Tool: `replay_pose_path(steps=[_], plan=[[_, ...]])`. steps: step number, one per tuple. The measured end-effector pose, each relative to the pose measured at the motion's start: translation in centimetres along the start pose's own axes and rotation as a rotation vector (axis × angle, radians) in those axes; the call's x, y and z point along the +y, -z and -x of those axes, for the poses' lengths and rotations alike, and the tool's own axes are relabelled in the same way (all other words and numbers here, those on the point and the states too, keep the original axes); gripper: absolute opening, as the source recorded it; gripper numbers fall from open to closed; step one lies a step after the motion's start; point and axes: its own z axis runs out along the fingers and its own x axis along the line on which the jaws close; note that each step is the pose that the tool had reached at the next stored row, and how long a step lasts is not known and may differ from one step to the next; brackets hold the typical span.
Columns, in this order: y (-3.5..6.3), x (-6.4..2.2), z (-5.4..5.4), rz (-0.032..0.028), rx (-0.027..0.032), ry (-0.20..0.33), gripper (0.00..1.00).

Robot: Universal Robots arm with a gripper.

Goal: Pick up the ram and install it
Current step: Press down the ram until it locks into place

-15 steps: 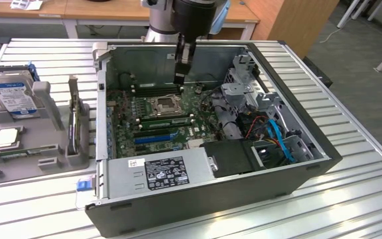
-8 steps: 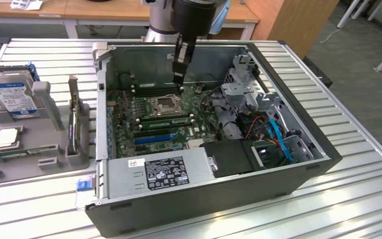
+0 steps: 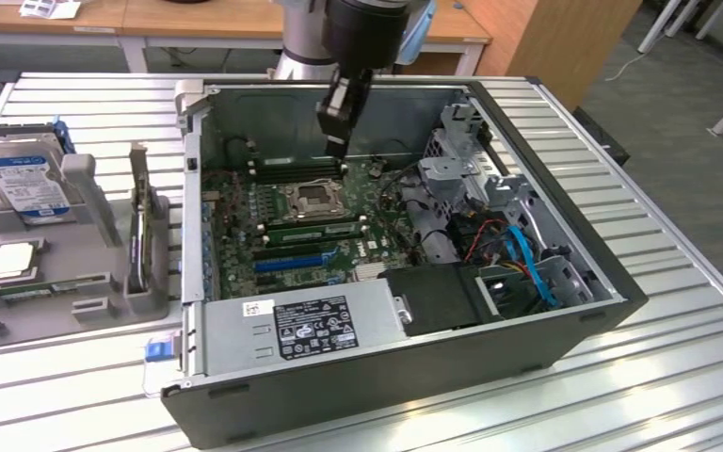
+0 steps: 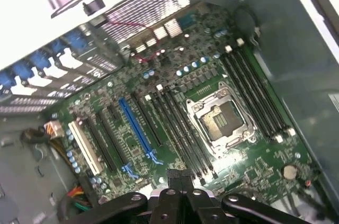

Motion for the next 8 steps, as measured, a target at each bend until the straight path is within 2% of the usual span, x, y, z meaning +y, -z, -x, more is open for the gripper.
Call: replay_pose_path(steps=[8], plan=[[0.00,0.00,0.00,0.0070,-0.0078,-0.146,0.11]])
